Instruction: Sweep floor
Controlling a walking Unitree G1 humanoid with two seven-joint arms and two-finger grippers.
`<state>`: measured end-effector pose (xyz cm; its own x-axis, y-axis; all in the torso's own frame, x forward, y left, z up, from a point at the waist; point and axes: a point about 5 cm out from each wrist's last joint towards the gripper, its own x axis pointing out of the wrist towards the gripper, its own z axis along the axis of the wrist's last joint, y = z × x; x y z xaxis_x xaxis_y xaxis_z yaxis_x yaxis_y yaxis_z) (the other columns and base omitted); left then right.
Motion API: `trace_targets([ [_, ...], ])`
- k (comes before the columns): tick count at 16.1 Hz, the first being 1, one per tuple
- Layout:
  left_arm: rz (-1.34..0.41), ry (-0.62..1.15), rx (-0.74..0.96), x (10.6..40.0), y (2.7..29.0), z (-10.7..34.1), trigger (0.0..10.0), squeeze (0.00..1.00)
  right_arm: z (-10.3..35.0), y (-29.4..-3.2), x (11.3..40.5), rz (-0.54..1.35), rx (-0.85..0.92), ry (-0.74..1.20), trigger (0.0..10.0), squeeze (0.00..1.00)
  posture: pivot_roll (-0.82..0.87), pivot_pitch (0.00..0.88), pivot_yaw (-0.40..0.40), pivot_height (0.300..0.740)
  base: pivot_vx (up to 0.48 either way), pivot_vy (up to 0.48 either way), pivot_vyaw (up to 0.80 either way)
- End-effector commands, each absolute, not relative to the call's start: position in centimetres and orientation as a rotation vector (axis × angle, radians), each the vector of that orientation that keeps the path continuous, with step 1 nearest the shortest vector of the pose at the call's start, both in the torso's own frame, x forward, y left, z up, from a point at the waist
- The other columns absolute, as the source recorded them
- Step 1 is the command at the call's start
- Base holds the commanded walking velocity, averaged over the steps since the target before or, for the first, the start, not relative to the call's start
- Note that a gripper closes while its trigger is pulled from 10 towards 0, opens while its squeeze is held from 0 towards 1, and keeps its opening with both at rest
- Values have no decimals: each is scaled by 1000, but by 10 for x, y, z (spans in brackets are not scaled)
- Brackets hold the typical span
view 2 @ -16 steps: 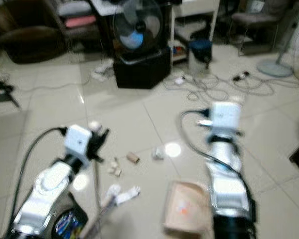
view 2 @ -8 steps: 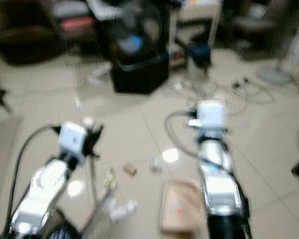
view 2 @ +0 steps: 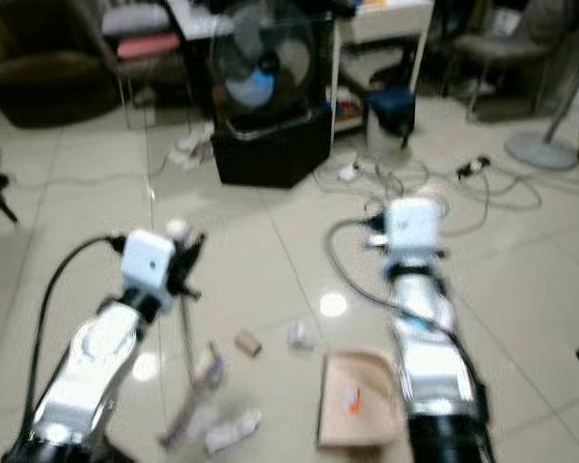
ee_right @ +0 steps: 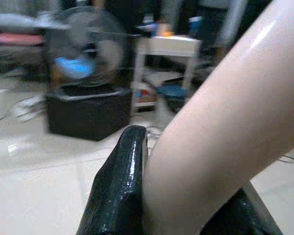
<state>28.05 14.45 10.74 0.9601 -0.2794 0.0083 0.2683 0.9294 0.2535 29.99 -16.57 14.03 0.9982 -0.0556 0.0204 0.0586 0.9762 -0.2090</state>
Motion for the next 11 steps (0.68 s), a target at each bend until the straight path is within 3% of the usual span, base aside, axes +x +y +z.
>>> trace_targets([
  [1, -239, -61, 315, 286, 151, 112, 10000, 0, 146, -167, 303, -53, -202, -52, 10000, 0, -85, 0, 85, 740, 0, 0, 0],
  [6, -132, -39, 314, 297, 157, 107, 10000, 0, 141, -173, 314, -48, -230, -82, 10000, 0, -72, 28, 105, 740, 0, 0, 0],
  [11, -214, -70, 240, 305, 133, 109, 10000, 0, 137, -174, 314, -21, -235, -114, 10000, 0, -43, 159, 127, 740, 0, 0, 0],
])
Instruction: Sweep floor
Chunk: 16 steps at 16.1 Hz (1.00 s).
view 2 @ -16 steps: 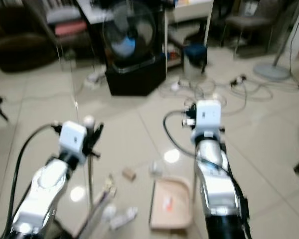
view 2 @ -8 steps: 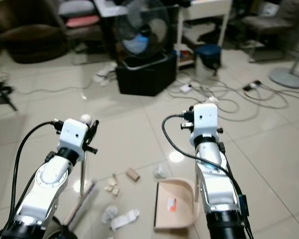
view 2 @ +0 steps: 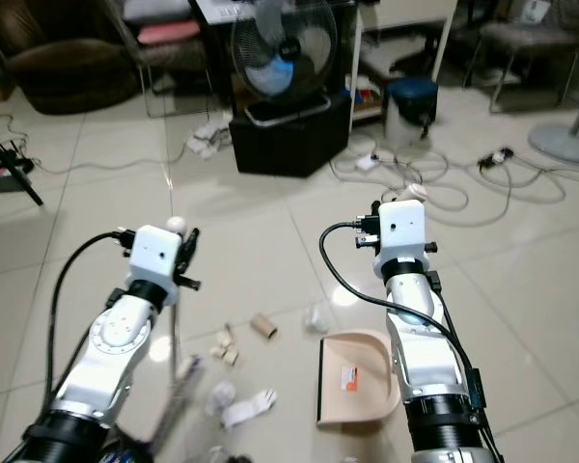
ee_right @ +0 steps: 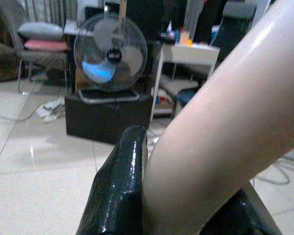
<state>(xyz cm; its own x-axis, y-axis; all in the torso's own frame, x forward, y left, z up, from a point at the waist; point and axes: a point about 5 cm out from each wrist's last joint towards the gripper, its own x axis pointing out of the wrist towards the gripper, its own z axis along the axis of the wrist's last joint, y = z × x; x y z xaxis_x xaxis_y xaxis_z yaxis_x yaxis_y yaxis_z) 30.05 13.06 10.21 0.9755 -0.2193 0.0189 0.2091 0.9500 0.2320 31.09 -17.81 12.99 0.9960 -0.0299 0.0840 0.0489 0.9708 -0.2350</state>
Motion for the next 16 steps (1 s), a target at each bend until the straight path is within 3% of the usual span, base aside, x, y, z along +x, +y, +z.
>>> trace_targets([
  [1, -242, -61, 221, 306, 126, 108, 10000, 0, 134, -174, 316, -11, -257, -107, 10000, 0, -40, 184, 136, 740, 0, 0, 0],
  [5, -265, -101, 186, 298, 122, 106, 10000, 0, 133, -173, 323, -8, -273, -125, 10000, 0, -33, 254, 173, 740, 0, 0, 0],
  [11, -283, -168, 124, 299, 108, 115, 10000, 0, 129, -183, 333, -36, -334, -158, 10000, 0, 9, 293, 188, 740, 0, 0, 0],
  [16, -261, -151, 172, 316, 100, 108, 10000, 0, 124, -157, 342, 35, -325, -211, 10000, 0, 31, 305, 213, 740, 0, 0, 0],
])
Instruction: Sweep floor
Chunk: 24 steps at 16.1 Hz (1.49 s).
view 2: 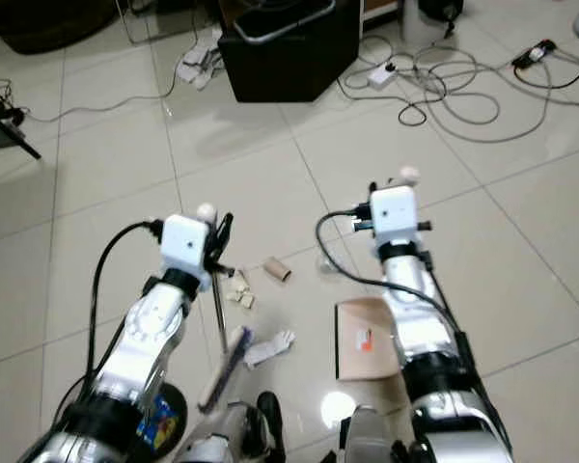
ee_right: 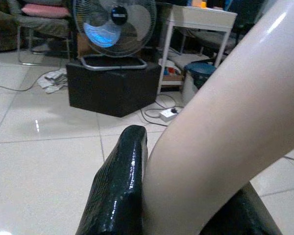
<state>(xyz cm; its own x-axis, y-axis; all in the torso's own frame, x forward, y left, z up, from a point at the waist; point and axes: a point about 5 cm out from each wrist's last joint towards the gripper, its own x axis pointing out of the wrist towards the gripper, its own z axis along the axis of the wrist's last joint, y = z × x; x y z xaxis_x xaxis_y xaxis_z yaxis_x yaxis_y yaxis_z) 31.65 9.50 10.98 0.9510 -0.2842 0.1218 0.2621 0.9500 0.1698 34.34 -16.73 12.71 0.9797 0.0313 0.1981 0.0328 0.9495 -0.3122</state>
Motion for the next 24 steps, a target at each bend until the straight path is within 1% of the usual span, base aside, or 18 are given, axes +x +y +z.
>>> trace_targets([
  [1, -263, -152, 177, 319, 97, 109, 10000, 0, 123, -151, 342, 48, -322, -215, 10000, 0, 36, 307, 217, 740, 0, 0, 0],
  [3, -275, -155, 176, 326, 88, 112, 10000, 0, 120, -136, 342, 91, -309, -231, 10000, 0, 40, 310, 221, 740, 0, 0, 0],
  [6, -252, -137, 121, 336, 79, 114, 10000, 0, 116, -111, 338, 152, -275, -249, 10000, 0, 31, 307, 226, 740, 0, 0, 0],
  [10, -206, -117, 70, 338, 73, 112, 10000, 0, 110, -85, 325, 225, -254, -273, 10000, 0, 14, 304, 223, 740, 0, 0, 0],
  [11, -165, -104, 47, 340, 75, 110, 10000, 0, 108, -78, 321, 238, -238, -278, 10000, 0, 8, 302, 224, 740, 0, 0, 0],
  [13, -136, -102, 37, 341, 77, 110, 10000, 0, 108, -74, 319, 247, -233, -280, 10000, 0, 4, 299, 224, 740, 0, 0, 0],
  [14, -105, -101, -2, 344, 79, 113, 10000, 0, 105, -70, 316, 254, -227, -274, 10000, 0, 1, 293, 224, 740, 0, 0, 0],
  [16, -104, -124, -54, 349, 77, 121, 10000, 0, 102, -69, 313, 254, -222, -262, 10000, 0, 3, 287, 223, 740, 0, 0, 0],
  [18, -171, -197, -157, 353, 68, 143, 10000, 0, 97, -74, 312, 232, -217, -241, 10000, 0, 5, 284, 223, 740, 0, 0, 0],
  [22, -304, -271, -253, 354, 58, 168, 10000, 0, 93, -81, 311, 211, -222, -222, 10000, 0, 6, 274, 228, 740, 0, 0, 0],
  [24, -350, -285, -273, 353, 56, 174, 10000, 0, 92, -82, 311, 208, -222, -217, 10000, 0, 8, 266, 225, 740, 0, 0, 0],
])
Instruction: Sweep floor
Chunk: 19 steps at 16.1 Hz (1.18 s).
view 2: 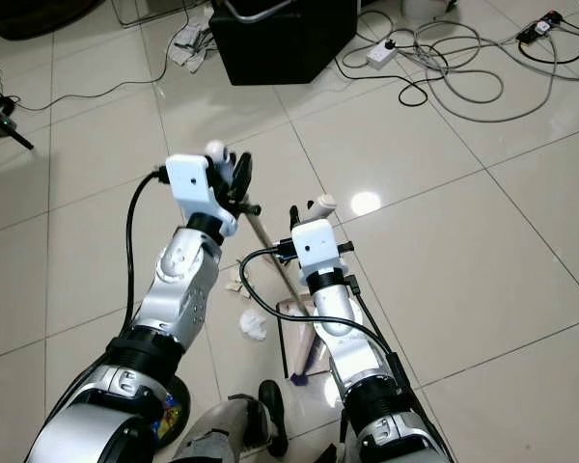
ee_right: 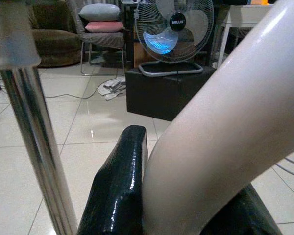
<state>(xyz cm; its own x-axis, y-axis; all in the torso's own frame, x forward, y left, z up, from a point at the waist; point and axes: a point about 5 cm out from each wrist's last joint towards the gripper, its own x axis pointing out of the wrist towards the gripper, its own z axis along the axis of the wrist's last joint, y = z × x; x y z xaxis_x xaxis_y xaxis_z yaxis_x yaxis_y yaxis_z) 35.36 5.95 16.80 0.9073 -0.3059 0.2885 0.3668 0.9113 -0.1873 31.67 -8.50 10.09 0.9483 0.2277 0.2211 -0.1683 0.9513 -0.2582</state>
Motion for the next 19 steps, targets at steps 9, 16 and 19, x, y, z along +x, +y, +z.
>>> trace_targets([
  [9, -545, -413, -38, 351, 120, 221, 10000, 0, 87, -96, 314, 187, -226, -187, 10000, 0, 10, 196, 201, 740, 0, 0, 0],
  [16, -335, -263, 87, 341, 160, 192, 10000, 0, 99, -145, 298, -74, -71, -214, 10000, 0, -45, 96, 192, 740, 0, 0, 0],
  [19, -285, -229, 87, 331, 163, 179, 10000, 0, 121, -159, 285, -142, -36, -269, 10000, 0, -82, 62, 189, 740, 0, 0, 0],
])
